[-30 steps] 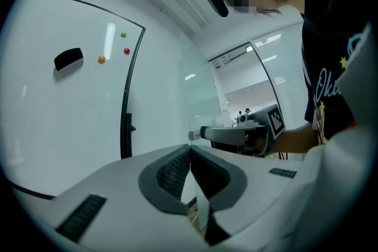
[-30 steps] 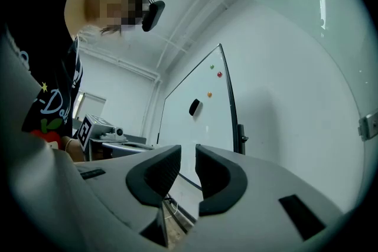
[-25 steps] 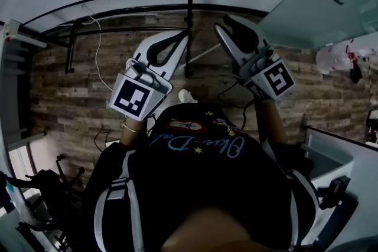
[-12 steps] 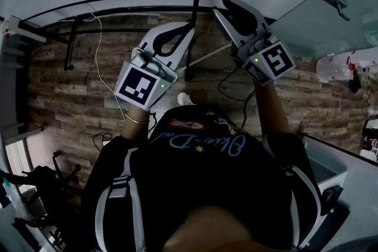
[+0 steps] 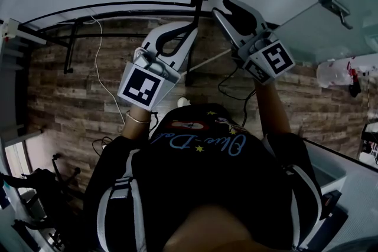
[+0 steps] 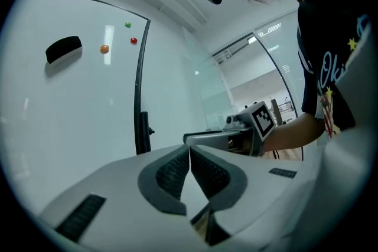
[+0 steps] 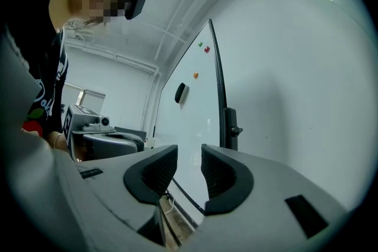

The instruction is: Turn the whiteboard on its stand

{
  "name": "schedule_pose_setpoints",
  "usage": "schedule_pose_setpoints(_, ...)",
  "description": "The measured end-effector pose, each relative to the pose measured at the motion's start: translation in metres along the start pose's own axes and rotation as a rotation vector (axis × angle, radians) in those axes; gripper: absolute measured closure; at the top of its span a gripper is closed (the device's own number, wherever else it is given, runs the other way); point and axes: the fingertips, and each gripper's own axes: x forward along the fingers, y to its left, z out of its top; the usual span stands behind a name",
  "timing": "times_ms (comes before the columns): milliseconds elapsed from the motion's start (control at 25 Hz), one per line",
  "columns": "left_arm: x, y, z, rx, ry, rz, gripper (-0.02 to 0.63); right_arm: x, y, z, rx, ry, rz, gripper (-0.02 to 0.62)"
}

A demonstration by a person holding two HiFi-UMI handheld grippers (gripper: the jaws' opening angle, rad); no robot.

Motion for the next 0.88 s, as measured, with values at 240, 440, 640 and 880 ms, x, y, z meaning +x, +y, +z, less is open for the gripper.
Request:
schedule_pose_setpoints(240,0.008,0.007,0.0,0.002,0.009,0.001,0.58,0.004,-0.006,-0.002,-0.002,0.005,-0.001,0.479)
schedule_pose_setpoints(440,0.015,0.013,-0.002,-0.002,0.017,0.029,0.58,0.009,-0.015,-0.004,0.006,0.009,0.022,0.479)
schedule_pose_setpoints(640,0.025,0.021,-0.004,-0.012,0.028,0.101,0.58,0.017,-0.025,-0.006,0.019,0.016,0.077,0.477)
schedule_pose_setpoints(880,0.036,0.032,-0.004,-0.034,0.03,0.193,0.578,0.032,-0.043,-0.009,0.031,0.02,0.141,0.471)
